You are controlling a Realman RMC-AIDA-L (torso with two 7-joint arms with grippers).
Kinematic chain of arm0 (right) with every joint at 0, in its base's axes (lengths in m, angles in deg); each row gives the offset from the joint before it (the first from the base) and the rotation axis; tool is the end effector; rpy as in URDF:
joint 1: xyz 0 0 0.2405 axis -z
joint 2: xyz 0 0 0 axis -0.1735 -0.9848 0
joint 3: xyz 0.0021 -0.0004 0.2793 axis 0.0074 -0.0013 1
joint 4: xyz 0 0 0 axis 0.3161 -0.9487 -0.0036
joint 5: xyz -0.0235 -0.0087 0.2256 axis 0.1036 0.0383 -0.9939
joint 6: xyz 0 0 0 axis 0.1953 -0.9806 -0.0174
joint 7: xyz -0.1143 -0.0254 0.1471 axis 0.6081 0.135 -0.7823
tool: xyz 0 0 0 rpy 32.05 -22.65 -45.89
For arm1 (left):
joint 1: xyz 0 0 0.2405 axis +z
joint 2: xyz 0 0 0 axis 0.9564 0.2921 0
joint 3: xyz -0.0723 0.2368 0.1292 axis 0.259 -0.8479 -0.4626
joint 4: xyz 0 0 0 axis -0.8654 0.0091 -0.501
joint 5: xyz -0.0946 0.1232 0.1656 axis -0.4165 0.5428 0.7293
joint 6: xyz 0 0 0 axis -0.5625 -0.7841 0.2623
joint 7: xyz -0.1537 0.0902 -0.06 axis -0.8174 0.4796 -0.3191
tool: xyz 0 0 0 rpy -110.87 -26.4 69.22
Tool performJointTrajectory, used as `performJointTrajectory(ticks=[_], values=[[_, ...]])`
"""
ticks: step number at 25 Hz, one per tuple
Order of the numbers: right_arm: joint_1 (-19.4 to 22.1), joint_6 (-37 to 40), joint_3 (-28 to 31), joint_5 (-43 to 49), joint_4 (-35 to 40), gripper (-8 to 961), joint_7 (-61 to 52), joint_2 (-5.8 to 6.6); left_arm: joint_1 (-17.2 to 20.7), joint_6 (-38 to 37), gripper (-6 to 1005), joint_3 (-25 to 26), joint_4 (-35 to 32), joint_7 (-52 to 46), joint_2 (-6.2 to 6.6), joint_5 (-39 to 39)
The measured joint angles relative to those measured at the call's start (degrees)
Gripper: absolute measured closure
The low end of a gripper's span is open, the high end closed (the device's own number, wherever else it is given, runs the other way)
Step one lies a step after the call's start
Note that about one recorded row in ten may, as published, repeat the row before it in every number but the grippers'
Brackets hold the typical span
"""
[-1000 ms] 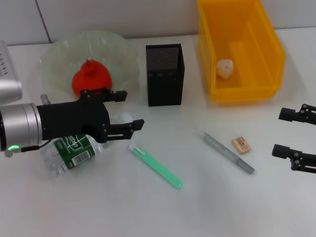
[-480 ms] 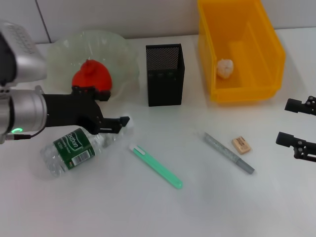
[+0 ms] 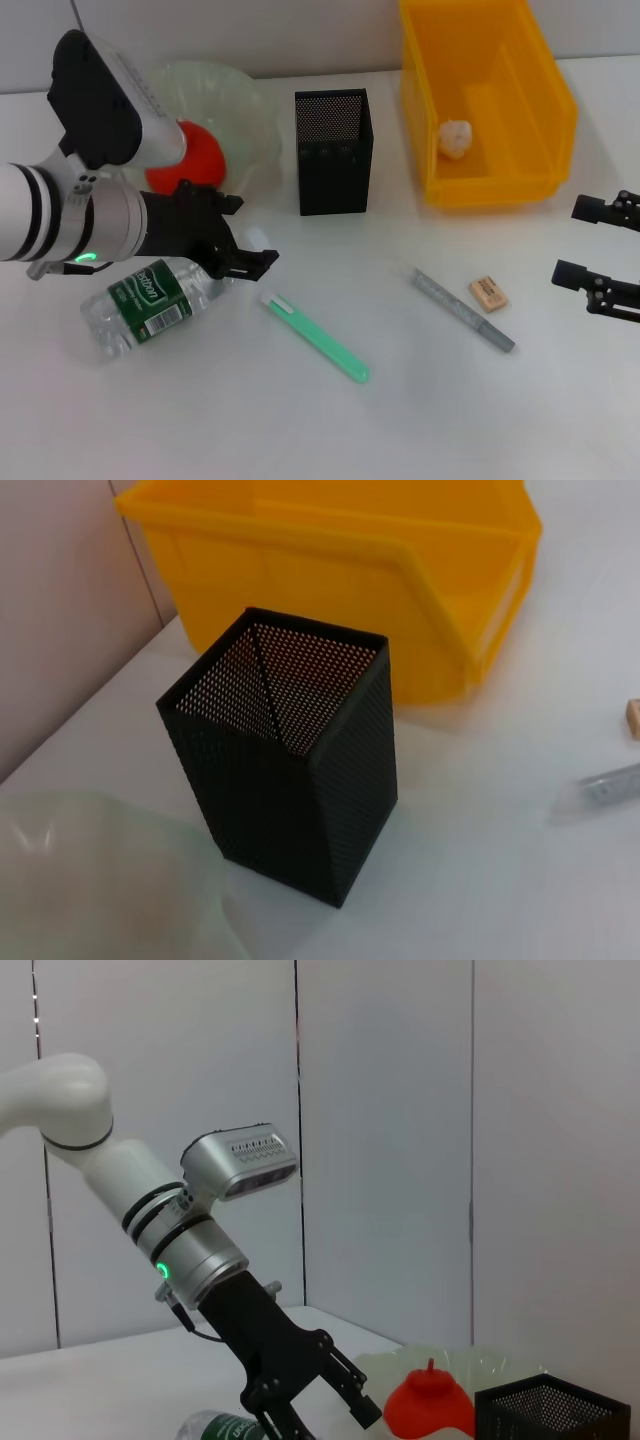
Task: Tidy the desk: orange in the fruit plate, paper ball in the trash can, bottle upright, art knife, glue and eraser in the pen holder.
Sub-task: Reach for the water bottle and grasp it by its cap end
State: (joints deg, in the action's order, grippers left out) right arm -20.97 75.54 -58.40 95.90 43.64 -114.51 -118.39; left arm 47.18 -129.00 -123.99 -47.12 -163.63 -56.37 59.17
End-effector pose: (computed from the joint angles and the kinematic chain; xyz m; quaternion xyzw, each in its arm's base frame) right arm 0.3231 0.2698 0.0417 -0.9081 0.1140 0.3148 0.2516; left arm -0.2003 0.4012 -0.0983 -0.9713 -0.1201 0.0268 0.2035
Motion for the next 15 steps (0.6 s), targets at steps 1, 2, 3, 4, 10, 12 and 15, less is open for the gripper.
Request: performJointTrajectory(ticks=[1,2,3,4,10,12,15], values=[[-0.03,-0.01,-0.05,0.0,0.01,214,-0.01,0.0,-0.28,0.05,191,0.0,0.17,-0.45,0.0,0.13],[-0.07,-0.01,-0.07,0.0,0.01,214,-0.04,0.0,-0.46,0.15,191,0.02,0.31,-0.8,0.02,0.29],[-0.22,-0.01,-0.04,0.0,0.09,214,-0.24,0.0,-0.69,0.6,191,0.05,0.54,-1.26,0.04,0.45],[-0.22,-0.01,-0.04,0.0,0.09,214,-0.24,0.0,-0.69,0.6,192,0.05,0.54,-1.26,0.04,0.45],[-0.48,-0.2,0.11,0.03,0.32,214,-0.67,-0.07,-2.3,1.43,192,0.26,2.89,-2.58,0.06,0.58],[-0.48,-0.24,0.11,0.05,0.35,214,-0.68,-0.08,-3.01,1.58,192,0.34,4.07,-3.36,0.06,0.59],[-0.47,-0.47,0.11,0.07,0.34,213,-0.7,-0.09,-3.82,1.71,193,0.34,5.43,-4.13,0.08,0.61]])
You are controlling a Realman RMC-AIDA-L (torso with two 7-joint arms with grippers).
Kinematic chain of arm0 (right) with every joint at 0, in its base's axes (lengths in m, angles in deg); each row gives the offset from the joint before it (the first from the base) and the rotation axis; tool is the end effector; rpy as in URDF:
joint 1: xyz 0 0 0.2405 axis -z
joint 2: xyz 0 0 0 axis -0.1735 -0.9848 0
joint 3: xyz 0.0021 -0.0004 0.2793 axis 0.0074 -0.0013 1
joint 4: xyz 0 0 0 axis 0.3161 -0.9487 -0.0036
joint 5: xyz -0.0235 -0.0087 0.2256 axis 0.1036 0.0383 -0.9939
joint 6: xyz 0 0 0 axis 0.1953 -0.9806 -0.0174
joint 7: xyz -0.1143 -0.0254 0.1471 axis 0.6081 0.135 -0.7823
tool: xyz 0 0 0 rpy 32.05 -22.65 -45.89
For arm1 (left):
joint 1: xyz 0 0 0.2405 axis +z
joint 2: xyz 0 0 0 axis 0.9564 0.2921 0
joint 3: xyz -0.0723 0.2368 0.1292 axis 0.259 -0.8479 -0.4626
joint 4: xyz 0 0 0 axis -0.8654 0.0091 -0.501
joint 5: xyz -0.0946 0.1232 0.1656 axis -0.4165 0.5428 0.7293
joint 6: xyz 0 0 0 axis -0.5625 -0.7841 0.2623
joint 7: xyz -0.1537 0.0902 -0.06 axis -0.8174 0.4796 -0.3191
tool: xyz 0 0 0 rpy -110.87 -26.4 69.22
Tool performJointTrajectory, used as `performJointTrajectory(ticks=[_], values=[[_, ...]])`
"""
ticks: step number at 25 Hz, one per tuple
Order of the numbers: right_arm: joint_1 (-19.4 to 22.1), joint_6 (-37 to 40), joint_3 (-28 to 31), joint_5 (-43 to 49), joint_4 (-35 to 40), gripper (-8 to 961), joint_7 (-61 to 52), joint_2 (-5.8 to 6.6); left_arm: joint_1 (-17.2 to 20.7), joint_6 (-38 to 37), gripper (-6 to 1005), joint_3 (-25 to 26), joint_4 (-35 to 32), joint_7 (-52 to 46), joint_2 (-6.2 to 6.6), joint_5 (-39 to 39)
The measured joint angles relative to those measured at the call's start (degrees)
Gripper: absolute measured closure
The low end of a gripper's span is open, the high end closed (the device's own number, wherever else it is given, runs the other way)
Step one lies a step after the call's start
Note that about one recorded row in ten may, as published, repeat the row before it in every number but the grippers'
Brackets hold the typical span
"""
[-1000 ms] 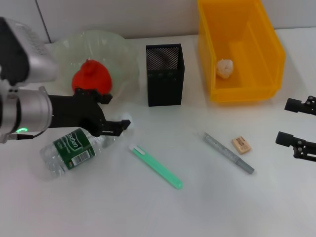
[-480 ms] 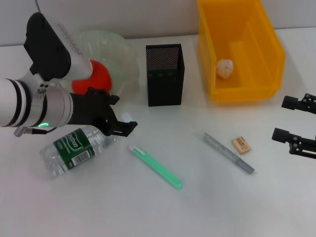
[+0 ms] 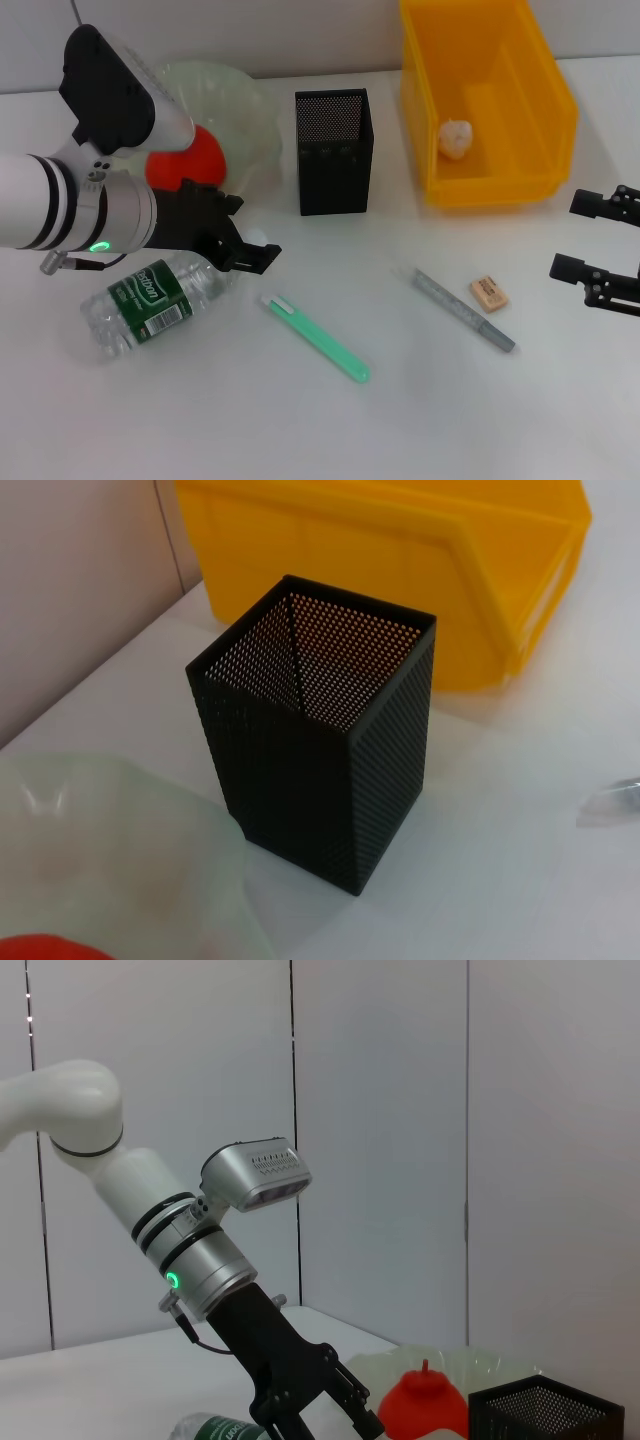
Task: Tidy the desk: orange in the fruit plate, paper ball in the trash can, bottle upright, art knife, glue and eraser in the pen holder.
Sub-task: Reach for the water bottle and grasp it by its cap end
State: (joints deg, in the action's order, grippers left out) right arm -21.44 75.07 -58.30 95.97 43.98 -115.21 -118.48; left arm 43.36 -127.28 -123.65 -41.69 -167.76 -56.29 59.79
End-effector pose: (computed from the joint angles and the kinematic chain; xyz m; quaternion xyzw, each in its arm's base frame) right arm 0.3216 0.2738 0.0423 -0.9078 0.1159 0.3141 0.2527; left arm -0.2028 0.4140 -0.1063 -0.9657 -0.1580 0.0326 0.2036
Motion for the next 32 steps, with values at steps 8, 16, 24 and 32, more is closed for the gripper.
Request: performJointTrajectory(ticks=[8,16,24,32], values=[[0.02,-0.39,-0.05,0.02,-0.32,213,-0.05,0.0,-1.83,1.73,193,-0.21,3.31,-2.5,-0.06,0.05],[-0.07,-0.97,-0.22,0.02,-0.33,214,-0.11,0.0,-3.59,3.02,194,0.16,6.59,-2.92,-0.1,0.06],[-0.36,-1.09,-0.09,0.02,-0.96,214,-0.14,0.0,-3.98,3.23,197,0.51,7.48,-3.07,-0.06,1.69],[-0.97,-2.4,-0.62,0.06,-1.25,214,-0.72,0.0,-4.28,3.25,198,0.16,8.02,-3.83,-0.09,2.37]])
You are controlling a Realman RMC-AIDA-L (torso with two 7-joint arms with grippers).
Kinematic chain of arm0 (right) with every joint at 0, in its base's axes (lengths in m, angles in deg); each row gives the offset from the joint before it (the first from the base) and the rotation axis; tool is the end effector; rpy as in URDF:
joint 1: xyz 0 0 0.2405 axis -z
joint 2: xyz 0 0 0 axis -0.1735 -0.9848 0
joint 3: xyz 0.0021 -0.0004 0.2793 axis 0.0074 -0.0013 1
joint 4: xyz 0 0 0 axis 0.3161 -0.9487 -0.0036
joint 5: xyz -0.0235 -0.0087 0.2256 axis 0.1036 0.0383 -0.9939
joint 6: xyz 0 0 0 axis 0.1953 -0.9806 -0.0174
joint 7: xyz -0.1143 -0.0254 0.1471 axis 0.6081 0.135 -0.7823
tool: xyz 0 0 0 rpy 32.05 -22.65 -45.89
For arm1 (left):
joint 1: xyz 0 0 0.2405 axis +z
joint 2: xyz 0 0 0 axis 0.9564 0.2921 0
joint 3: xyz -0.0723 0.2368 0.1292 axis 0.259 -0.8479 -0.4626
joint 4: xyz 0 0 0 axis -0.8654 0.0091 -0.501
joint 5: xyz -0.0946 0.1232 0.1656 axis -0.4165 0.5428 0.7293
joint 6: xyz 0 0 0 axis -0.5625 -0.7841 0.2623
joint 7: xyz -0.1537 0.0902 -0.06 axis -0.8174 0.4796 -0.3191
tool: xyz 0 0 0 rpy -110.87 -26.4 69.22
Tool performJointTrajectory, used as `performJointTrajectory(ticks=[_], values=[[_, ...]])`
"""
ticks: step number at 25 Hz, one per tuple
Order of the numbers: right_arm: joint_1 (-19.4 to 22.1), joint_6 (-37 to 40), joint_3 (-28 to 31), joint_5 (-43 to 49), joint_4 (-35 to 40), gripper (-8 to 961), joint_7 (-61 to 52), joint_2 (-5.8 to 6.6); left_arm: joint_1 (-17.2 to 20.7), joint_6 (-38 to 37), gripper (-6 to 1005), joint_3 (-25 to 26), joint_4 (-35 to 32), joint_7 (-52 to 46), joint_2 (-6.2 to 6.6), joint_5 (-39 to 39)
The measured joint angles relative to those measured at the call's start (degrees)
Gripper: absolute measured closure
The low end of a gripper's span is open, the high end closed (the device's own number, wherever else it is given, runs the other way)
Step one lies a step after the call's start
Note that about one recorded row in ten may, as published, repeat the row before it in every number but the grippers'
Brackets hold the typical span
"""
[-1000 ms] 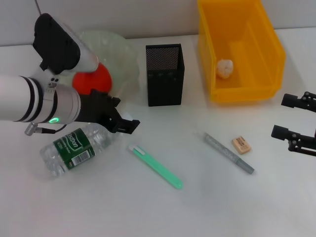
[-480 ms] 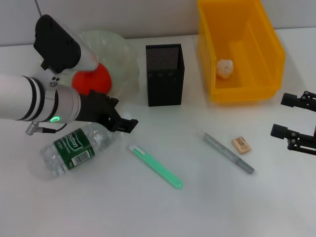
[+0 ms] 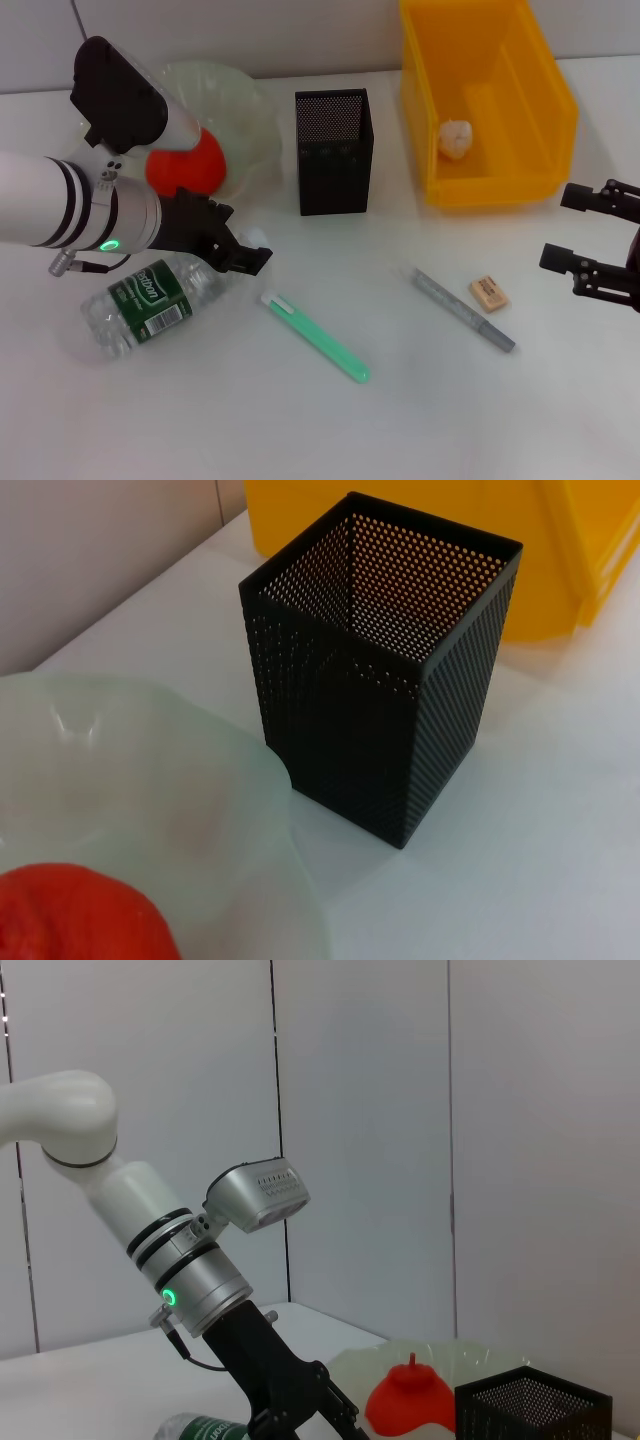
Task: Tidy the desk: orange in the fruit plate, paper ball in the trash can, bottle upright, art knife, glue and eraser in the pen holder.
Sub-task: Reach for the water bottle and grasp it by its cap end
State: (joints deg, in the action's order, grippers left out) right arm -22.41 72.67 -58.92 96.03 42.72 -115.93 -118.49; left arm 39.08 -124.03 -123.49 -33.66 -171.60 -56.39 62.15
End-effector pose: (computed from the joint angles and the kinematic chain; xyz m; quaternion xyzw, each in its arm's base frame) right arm 0.3222 0.2834 0.0373 -0.9057 0.1292 0.3127 0.2553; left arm -0.2178 0.4276 -0.1183 -0.9557 -0.1970 0.0577 0.2109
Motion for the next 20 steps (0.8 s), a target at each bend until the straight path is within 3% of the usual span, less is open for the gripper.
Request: performJointTrajectory(ticks=[20], values=[[-1.01,-0.78,0.0,0.04,-0.32,214,-0.21,0.0,-2.49,0.23,202,0.16,3.98,-0.94,0.0,-0.02]])
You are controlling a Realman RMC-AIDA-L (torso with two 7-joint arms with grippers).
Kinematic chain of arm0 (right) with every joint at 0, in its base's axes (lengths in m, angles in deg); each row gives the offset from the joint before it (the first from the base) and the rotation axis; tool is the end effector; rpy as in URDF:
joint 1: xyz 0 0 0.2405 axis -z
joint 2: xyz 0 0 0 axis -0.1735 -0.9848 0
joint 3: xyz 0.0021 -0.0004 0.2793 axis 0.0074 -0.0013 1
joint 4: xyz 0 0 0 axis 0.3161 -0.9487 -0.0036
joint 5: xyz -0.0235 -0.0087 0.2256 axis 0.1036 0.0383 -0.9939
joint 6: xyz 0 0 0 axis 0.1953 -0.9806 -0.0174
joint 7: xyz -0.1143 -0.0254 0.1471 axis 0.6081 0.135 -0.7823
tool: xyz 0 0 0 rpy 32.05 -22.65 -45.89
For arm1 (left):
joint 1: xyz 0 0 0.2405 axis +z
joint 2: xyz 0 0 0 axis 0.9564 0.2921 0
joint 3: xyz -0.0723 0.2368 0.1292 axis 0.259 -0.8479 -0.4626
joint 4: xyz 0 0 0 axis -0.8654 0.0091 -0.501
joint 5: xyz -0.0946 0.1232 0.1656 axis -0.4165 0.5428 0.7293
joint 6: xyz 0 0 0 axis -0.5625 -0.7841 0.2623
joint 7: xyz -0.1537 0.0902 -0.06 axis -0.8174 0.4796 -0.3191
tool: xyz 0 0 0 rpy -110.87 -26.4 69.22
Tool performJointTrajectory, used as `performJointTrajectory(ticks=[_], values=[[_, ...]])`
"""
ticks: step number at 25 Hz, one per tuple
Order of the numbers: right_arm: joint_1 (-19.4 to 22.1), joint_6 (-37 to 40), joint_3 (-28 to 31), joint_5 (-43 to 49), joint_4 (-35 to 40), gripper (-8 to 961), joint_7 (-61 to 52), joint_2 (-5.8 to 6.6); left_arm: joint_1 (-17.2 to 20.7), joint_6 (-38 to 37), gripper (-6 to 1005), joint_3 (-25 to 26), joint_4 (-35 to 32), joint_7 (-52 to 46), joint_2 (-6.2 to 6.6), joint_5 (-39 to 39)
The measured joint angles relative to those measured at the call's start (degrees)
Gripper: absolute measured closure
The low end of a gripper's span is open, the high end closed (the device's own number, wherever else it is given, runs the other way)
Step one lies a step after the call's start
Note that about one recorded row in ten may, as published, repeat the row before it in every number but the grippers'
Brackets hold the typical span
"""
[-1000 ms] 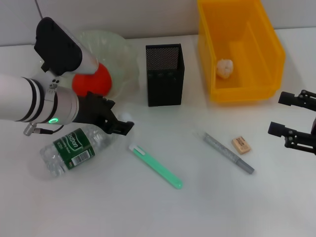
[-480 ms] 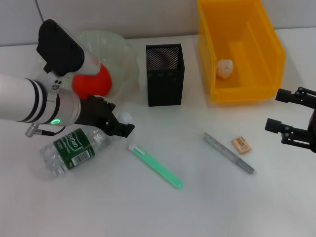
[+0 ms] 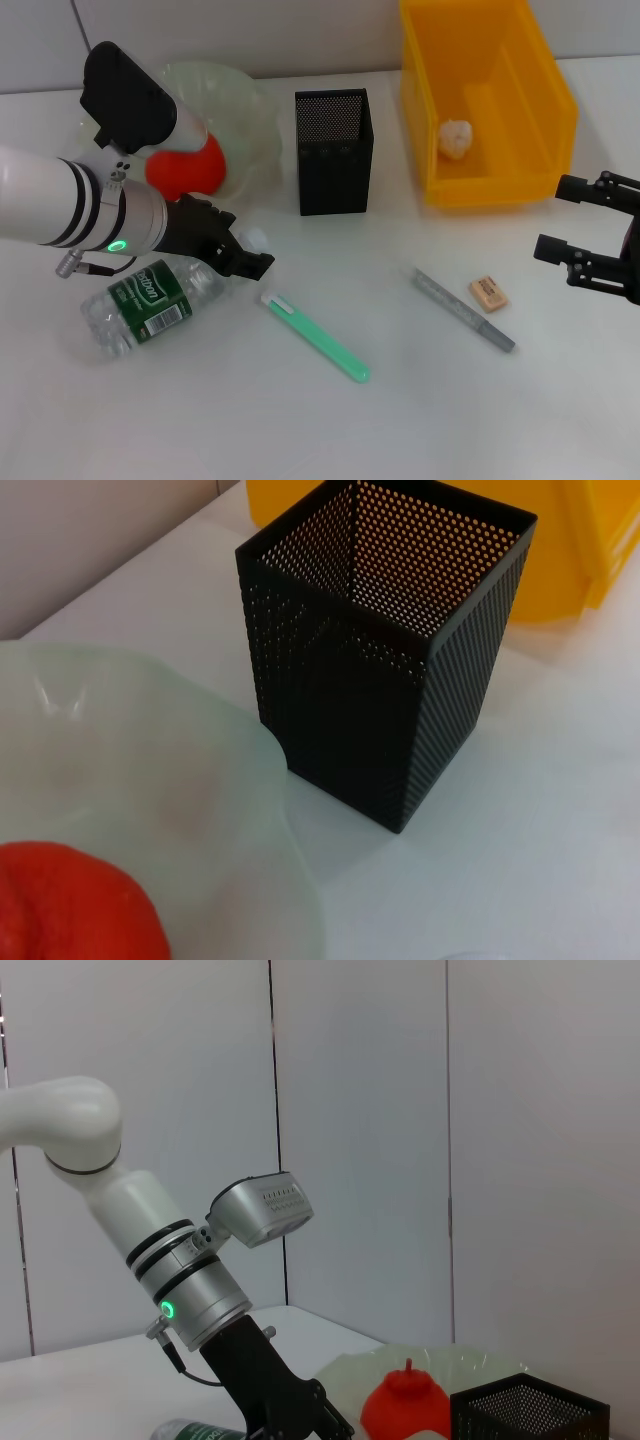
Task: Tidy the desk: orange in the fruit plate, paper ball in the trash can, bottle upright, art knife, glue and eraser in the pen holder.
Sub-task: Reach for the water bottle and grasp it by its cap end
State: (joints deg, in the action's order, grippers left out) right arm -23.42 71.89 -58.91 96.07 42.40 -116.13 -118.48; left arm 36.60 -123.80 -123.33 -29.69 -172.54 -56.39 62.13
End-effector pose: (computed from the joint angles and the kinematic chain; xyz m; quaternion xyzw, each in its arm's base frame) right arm 0.3193 0.2905 0.0366 -0.9055 0.1276 0.3132 0.2562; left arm -0.2207 0.4306 -0.1252 -0.9540 -0.2110 0.0677 0.2019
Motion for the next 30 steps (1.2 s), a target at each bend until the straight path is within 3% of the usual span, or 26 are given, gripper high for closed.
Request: performJointTrajectory(ticks=[6,11,30], values=[[-0.12,0.0,0.0,0.0,0.01,214,-0.01,0.0,-0.06,-0.24,209,0.17,0.12,0.04,0.0,-0.01],[-0.11,0.0,0.0,-0.01,0.01,214,-0.04,0.0,-0.02,-0.4,415,0.1,0.07,0.07,0.0,-0.01],[-0.27,0.01,0.0,-0.01,0.02,213,-0.18,0.0,0.18,-0.4,457,0.12,0.11,0.08,0.0,-0.07]])
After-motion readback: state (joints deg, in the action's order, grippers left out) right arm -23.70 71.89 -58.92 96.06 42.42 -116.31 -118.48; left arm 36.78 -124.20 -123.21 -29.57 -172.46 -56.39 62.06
